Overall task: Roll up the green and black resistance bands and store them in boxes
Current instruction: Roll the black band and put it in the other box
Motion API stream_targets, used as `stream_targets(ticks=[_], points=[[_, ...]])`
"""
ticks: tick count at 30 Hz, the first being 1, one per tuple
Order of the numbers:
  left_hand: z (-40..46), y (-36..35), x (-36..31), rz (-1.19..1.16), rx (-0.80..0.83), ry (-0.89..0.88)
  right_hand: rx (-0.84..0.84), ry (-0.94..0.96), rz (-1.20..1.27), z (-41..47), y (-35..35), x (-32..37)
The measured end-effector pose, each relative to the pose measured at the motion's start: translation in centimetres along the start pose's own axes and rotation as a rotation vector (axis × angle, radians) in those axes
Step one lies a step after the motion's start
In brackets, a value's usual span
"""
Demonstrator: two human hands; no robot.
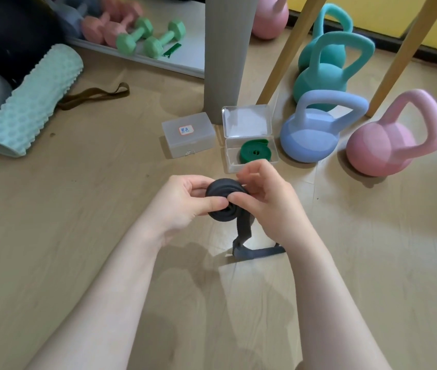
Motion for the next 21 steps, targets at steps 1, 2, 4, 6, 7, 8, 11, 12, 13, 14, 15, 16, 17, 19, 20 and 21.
stream_targets(ticks=[1,2,4,6,7,8,11,12,13,14,15,16,17,19,20,21], points=[[-0.1,0.0,-0.1,0.005,-0.002,-0.002,0.002,-0.019,-0.008,0.0,0.1,-0.2],[-0.2,-0.1,-0.1,0.006,-0.006,-0.003,0.022,-0.024,0.011,0.0,0.2,-0.3],[-0.3,0.0,0.0,-0.022,-0.027,-0.005,0.092,-0.016,0.107,-0.3,0.2,-0.5],[-0.4,0.4,0.2,-0.095,-0.075,-0.008,0.139,-0.005,0.159,-0.5,-0.1,-0.4],[-0.4,0.6,0.2,-0.143,-0.100,-0.015,0.125,0.001,0.173,-0.5,-0.2,-0.3],[-0.3,0.7,0.2,-0.193,-0.122,-0.027,0.086,0.007,0.191,-0.5,-0.2,-0.3],[-0.2,0.5,0.0,-0.345,-0.179,-0.072,-0.083,0.021,0.264,-0.5,0.2,0.0],[-0.2,0.3,-0.1,-0.383,-0.189,-0.089,-0.120,0.024,0.291,-0.6,0.3,0.1],[-0.2,0.1,-0.3,-0.407,-0.193,-0.105,-0.140,0.025,0.329,-0.8,0.4,0.2],[-0.3,-0.1,-0.4,-0.416,-0.194,-0.117,-0.145,0.027,0.370,-1.0,0.3,0.2],[-0.4,-0.4,-0.4,-0.419,-0.193,-0.123,-0.144,0.028,0.397,-1.2,0.3,0.2],[-0.4,-0.6,-0.3,-0.422,-0.193,-0.123,-0.147,0.029,0.395,-1.3,0.3,0.3],[-0.5,-0.9,-0.1,-0.431,-0.191,-0.115,-0.154,0.030,0.368,-1.5,0.5,0.3],[-0.3,-1.4,0.3,-0.453,-0.169,-0.087,-0.168,0.058,0.285,-1.6,1.1,0.7],[-0.2,-1.6,0.4,-0.450,-0.141,-0.069,-0.166,0.084,0.240,-1.6,1.4,0.9],[-0.1,-1.9,0.3,-0.433,-0.100,-0.047,-0.153,0.106,0.197,-1.6,1.7,1.1]])
Point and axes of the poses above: each hand's wrist, its own z-axis towards the middle knuckle, its own y-axis out of the back of the hand, x = y × z, the point moved 8 cm from there along z, towards the middle knuckle, and after that the axes turned 9 degrees about x, right-handed, at the moved point
